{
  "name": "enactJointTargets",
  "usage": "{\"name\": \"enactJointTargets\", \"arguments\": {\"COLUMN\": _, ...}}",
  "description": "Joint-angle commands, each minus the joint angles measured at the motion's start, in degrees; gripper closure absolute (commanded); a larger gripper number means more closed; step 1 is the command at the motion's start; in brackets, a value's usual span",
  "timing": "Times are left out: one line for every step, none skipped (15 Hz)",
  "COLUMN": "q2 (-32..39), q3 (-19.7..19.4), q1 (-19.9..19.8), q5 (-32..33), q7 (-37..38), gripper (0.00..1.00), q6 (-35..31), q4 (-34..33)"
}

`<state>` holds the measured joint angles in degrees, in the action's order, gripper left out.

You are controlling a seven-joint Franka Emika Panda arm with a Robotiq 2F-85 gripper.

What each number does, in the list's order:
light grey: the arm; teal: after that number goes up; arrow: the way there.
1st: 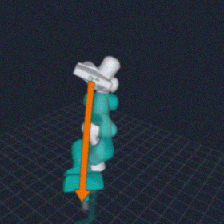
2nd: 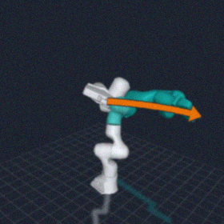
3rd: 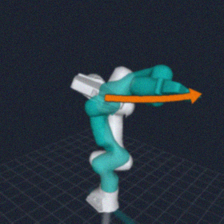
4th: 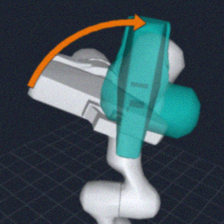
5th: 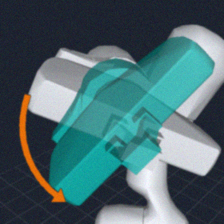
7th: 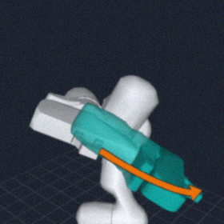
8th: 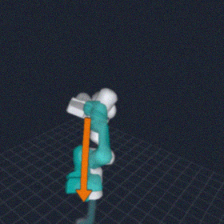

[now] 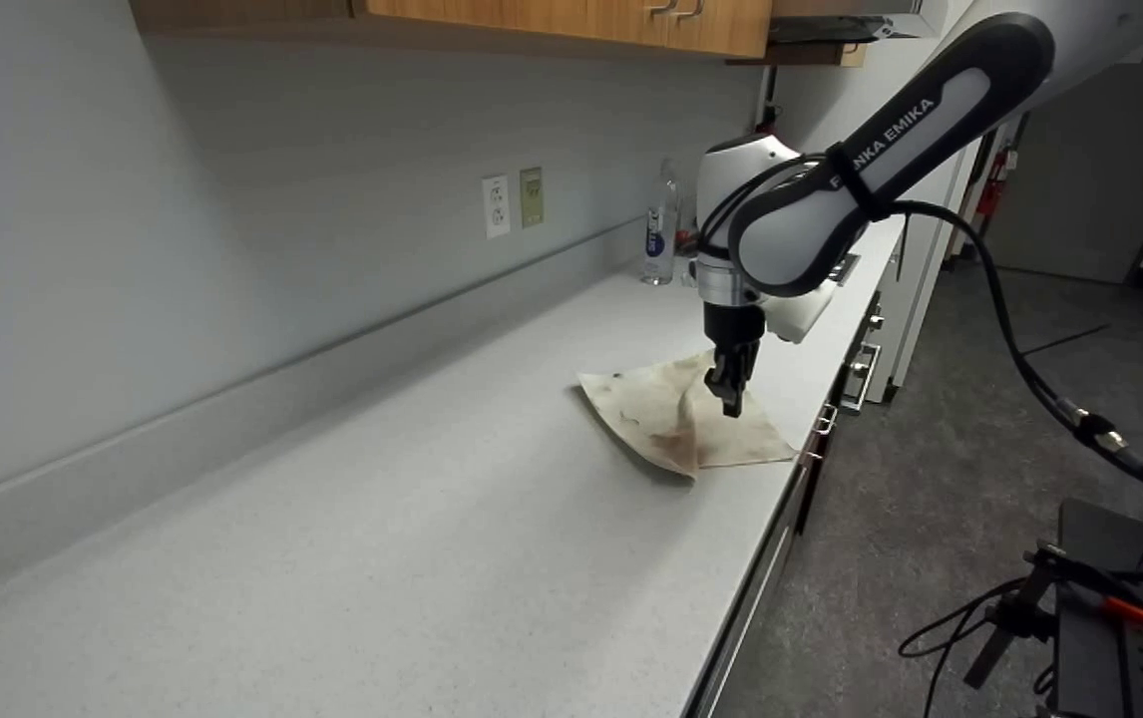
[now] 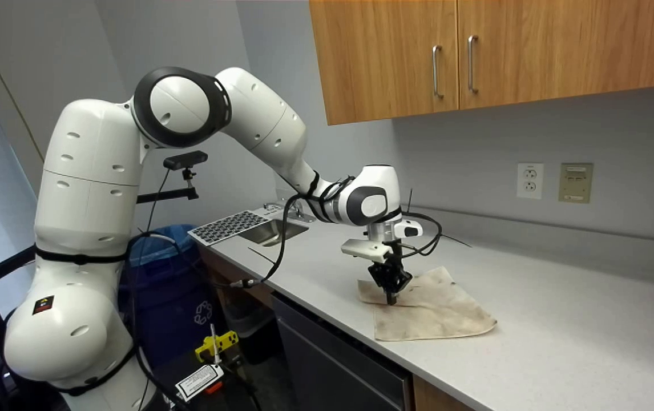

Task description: Lay the cloth flat on the countertop

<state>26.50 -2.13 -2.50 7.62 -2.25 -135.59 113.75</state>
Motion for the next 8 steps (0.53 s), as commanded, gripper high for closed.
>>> {"name": "enactJointTargets", "arguments": {"q2": -0.45, "q3": 0.15, "q1": -0.49, "q5": -3.46, "q7": 2.16, "gripper": 1.00, "q6": -2.58, "q4": 3.22}}
{"name": "enactJointTargets", "arguments": {"q2": -0.43, "q3": 0.11, "q1": -0.44, "q5": -3.99, "q7": 2.61, "gripper": 1.00, "q6": -2.83, "q4": 3.77}}
{"name": "enactJointTargets", "arguments": {"q2": -0.54, "q3": 0.06, "q1": -0.27, "q5": -4.32, "q7": 3.20, "gripper": 1.00, "q6": -3.09, "q4": 4.34}}
{"name": "enactJointTargets", "arguments": {"q2": -0.56, "q3": -0.09, "q1": -0.19, "q5": -4.30, "q7": 3.39, "gripper": 1.00, "q6": -3.98, "q4": 4.89}}
{"name": "enactJointTargets", "arguments": {"q2": -0.58, "q3": -0.54, "q1": 0.08, "q5": -3.63, "q7": 4.08, "gripper": 1.00, "q6": -5.06, "q4": 5.35}}
{"name": "enactJointTargets", "arguments": {"q2": -0.51, "q3": -1.12, "q1": 0.42, "q5": -2.74, "q7": 4.96, "gripper": 1.00, "q6": -6.33, "q4": 5.73}}
{"name": "enactJointTargets", "arguments": {"q2": -0.29, "q3": -2.06, "q1": 1.04, "q5": -1.31, "q7": 6.28, "gripper": 1.00, "q6": -7.66, "q4": 6.01}}
{"name": "enactJointTargets", "arguments": {"q2": 0.08, "q3": -2.26, "q1": 0.90, "q5": -1.56, "q7": 6.82, "gripper": 1.00, "q6": -8.63, "q4": 6.28}}
